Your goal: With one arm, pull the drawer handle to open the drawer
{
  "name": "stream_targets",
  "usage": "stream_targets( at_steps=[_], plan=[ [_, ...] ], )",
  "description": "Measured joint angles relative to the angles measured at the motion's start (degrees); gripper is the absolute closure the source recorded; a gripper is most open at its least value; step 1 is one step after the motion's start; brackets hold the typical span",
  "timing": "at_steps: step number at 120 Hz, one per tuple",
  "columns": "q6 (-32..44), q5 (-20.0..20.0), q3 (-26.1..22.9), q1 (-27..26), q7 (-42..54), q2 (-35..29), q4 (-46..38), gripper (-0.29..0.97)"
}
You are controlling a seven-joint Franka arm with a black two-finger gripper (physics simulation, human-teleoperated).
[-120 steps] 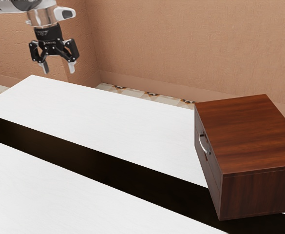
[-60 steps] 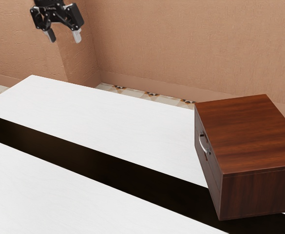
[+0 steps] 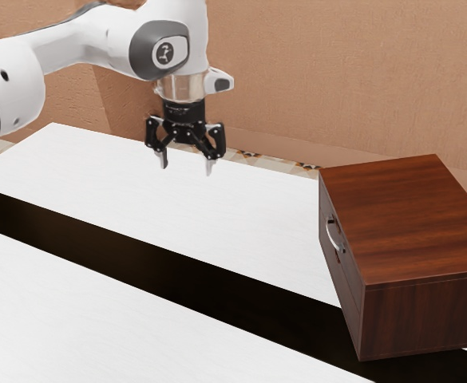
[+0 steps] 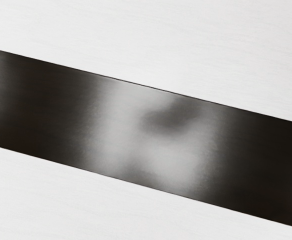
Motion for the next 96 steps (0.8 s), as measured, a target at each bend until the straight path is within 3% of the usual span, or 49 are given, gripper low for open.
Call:
stream_targets(
  at_steps=[37, 59, 96],
  plan=[
    [18.6, -2.6, 0.0, -3.0, -9.5, -3.1, -12.2, 0.00],
    [23.8, -5.7, 0.1, -5.6, -15.7, -3.6, -15.8, 0.00],
    [29.4, -6.8, 0.2, -8.6, -23.2, -3.0, -18.9, 0.00]
  ],
)
